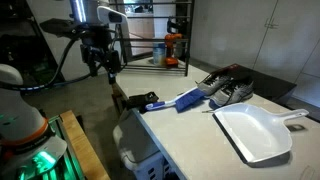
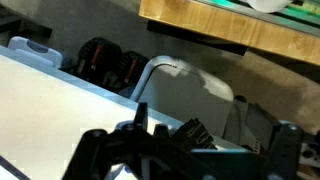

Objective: Put the glove on the bottom shelf of the black rack.

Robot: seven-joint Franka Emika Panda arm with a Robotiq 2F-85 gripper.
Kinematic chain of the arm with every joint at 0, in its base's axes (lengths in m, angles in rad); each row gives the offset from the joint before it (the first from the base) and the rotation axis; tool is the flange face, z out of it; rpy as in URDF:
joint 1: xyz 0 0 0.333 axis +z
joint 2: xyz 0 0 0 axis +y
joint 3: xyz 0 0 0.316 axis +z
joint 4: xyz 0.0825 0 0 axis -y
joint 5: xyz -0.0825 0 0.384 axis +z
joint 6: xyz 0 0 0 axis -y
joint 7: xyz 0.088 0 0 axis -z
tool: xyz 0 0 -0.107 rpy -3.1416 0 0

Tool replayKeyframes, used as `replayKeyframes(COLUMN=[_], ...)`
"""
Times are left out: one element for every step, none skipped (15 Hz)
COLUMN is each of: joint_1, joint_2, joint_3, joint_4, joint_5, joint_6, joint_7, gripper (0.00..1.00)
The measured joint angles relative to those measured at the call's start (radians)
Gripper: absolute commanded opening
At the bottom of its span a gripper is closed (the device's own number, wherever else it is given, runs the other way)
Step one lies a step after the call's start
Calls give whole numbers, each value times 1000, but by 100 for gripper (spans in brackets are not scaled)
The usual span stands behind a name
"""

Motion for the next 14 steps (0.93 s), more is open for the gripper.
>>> replayKeyframes(joint_1=[0,0,0,0,0,0,0,0,0,0,1,4,8,11], joint_2=[0,0,0,0,0,0,0,0,0,1,6,15,31,52], joint_3=[0,0,0,0,0,0,0,0,0,-2,-5,-12,-22,-32], joint_4=[0,0,0,0,0,0,0,0,0,1,6,12,21,30], joint_5=[0,0,0,0,0,0,0,0,0,10,34,71,117,161], joint_6=[0,0,0,0,0,0,0,0,0,8,15,27,41,60], joint_7=[0,0,0,0,0,0,0,0,0,2,14,24,38,59], gripper=[100,100,100,100,100,100,100,100,100,100,100,100,100,100])
